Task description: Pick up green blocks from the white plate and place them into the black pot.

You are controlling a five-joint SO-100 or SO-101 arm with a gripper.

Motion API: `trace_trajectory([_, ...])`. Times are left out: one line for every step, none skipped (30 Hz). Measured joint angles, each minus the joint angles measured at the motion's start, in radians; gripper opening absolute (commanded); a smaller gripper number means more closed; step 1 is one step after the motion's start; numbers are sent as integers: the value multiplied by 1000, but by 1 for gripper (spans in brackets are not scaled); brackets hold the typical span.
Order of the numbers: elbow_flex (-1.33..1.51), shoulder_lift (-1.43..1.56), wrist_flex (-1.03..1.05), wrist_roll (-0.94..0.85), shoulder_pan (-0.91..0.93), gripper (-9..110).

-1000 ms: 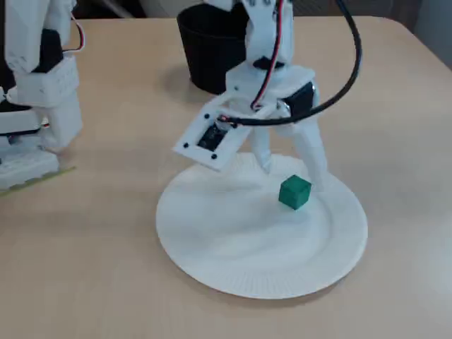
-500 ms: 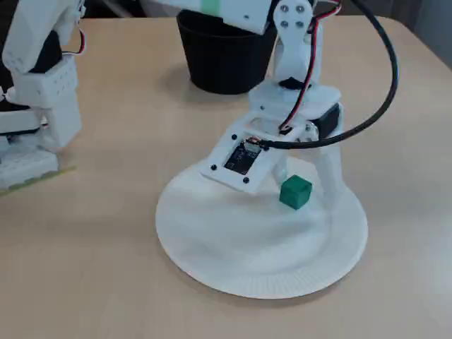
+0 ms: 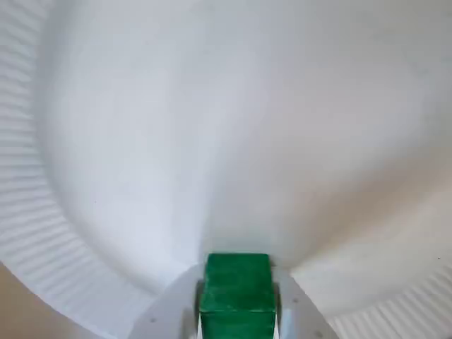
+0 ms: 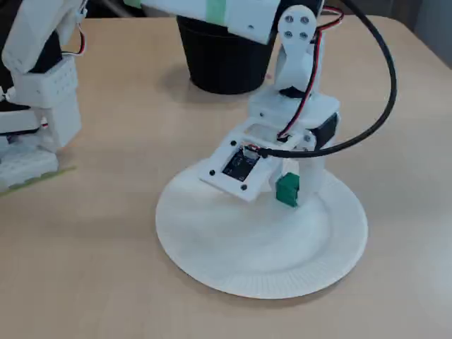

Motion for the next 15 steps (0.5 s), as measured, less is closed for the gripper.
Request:
trace_trajectory([-5,0,0,-2,0,-2])
trace_trajectory([-8,0,-3,-2,0,-2])
trace_trajectory([-11,0,-6,-5,0,-2])
trace_trajectory([-15,0,-8,-12,-2,-2])
trace_trajectory([-18,0,-9,-20,-2,-2])
trace_trajectory([-21,0,-15,-29,-2,-2])
trace_trajectory([-21,0,-23,-41,-2,-2])
trace_trajectory([-21,8,-37,-57,-2,-2])
trace_trajectory([-21,20,-60,-80,0,-2])
trace_trajectory([-21,43,-84,-107,0,-2])
trace_trajectory([-21,74,-120,-141,0,-2])
trace_trajectory([-21,109,-164,-179,0,-2])
trace_trajectory([-21,149,-213,-225,-5,-2])
trace_trajectory([-21,189,-262,-273,-23,-2])
trace_trajectory([-21,230,-304,-321,-43,-2])
